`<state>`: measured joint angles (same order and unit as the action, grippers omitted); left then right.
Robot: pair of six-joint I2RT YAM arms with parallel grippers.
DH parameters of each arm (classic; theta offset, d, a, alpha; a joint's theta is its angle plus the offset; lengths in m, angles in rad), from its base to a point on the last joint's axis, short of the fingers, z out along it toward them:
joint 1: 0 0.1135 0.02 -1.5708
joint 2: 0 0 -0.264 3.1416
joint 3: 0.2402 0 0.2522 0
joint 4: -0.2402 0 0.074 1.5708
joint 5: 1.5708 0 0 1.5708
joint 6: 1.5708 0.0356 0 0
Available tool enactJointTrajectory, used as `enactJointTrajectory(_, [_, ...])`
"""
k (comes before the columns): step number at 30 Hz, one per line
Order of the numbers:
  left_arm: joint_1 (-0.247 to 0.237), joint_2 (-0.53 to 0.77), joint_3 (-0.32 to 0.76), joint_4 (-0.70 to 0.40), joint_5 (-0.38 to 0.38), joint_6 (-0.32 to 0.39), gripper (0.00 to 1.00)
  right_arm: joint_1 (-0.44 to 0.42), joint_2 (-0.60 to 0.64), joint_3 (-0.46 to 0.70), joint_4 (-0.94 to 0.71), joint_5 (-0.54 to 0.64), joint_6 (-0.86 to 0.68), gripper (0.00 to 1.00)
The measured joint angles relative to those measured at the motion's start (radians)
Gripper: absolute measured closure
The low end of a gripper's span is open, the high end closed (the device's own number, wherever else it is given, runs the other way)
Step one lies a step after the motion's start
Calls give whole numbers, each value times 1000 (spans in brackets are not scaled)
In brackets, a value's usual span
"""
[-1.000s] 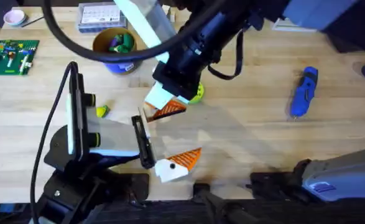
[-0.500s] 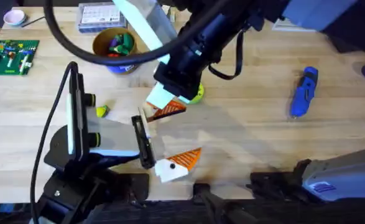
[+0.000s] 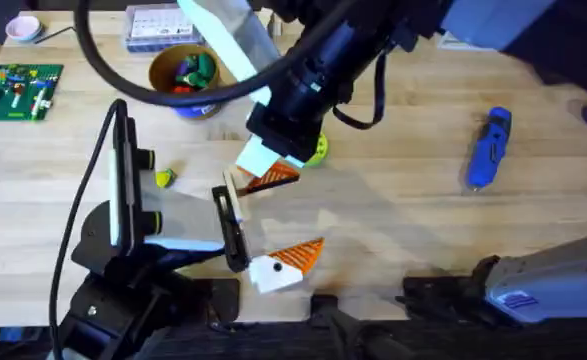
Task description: Pick up the gripper from the table and insert it into the empty holder that is missing its gripper. Then pick up a screw, insert it into the mounting hole, and use the screwdriver to tighten it. Finally, clean up the table by picking up the vegetable and placing it into the bucket.
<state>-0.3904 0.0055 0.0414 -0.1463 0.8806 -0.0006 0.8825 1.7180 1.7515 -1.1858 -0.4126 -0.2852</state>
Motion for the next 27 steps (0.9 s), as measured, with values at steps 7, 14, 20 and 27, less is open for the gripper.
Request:
enactJointTrajectory(7, [0, 0, 0, 1, 8, 4, 8, -1, 1, 0, -9, -15, -1, 995])
enactJointTrajectory(14, [0, 0, 0, 1, 10, 8, 8, -1, 2, 0, -11, -15, -4, 995])
enactJointTrajectory(20, [0, 0, 0, 1, 13, 8, 8, -2, 2, 0, -24, -14, -8, 888])
enactJointTrajectory(27, [0, 0, 0, 1, 13, 8, 8, -2, 2, 0, -42, -15, -10, 462])
